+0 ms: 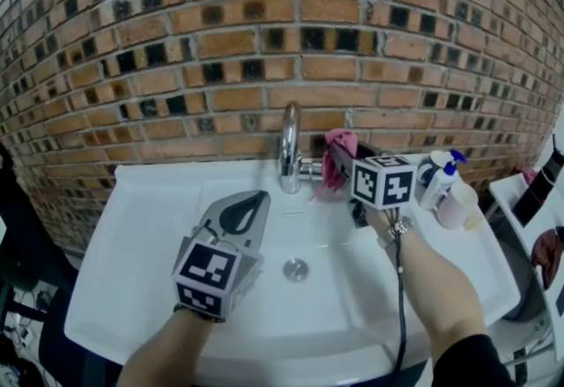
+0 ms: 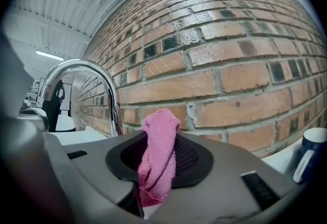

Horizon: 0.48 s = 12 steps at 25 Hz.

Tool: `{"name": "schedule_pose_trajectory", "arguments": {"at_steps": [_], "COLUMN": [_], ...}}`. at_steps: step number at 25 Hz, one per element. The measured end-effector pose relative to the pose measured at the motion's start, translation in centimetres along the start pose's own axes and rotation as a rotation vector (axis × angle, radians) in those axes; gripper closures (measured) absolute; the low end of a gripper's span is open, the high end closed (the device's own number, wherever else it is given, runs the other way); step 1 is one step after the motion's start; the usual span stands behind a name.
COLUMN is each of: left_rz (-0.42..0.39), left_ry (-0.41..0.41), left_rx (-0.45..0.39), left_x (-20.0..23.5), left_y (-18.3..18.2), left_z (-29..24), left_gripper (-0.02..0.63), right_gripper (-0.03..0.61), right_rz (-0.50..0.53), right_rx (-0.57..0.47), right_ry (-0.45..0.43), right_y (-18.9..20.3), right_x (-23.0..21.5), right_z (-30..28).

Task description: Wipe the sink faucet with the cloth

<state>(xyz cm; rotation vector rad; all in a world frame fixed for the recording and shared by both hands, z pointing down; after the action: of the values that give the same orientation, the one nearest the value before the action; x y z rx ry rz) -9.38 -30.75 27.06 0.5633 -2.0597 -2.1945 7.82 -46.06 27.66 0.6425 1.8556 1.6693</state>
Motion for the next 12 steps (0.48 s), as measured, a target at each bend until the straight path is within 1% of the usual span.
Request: {"name": "schedule_pose_trajectory", "arguments": {"at_steps": [5,7,9,10,11,12], "left_rz": [0.023,0.042,0.046,0.040,0.035,0.036], "left_ry": [0.020,0.063,0.136,0.175,0.207,0.231], "left_rx": [-0.038,-0.060,-0.084,-0.091,-0.088,-0.079], "left_x": [-0.1,-0.6,-1.6,-2.3,-3.0,-3.7], "left_y": [-0.8,-1.3,-1.7,-1.7,-1.7,-1.7], "left_z": [0.2,0.4,0.6,0.6,0.7,0.8], "left_gripper": [0.611,0.611,0.609,0.580,0.508,0.476], "right_gripper": [0.475,0.474,0.472,0.472,0.471,0.471], "right_rz": [0.032,0.045,0.054,0.060,0.066,0.070], "right_rx": [-0.019,-0.019,-0.010,-0.003,0.005,0.012], "right_ry": [-0.040,-0.075,-0.121,-0.147,-0.173,-0.198], "right_y": [-1.5,-2.0,-2.2,-2.3,-2.4,-2.4], "right_x": [2.1,3.5,5.1,6.0,6.9,7.9], "right_z": [1.5,2.4,3.4,4.0,4.5,5.1]}}
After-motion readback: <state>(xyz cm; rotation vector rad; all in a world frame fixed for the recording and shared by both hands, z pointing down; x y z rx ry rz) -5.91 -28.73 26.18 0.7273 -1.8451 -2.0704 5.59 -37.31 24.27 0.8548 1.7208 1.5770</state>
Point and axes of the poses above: the fingertips, and each gripper's own axes: z backward along the fingers, x to its left, y out of its underside, the point moved 3 cm from there along z, backward along the fingers, and after that the axes turned 14 degrees about -y, right-handed, at the moved point
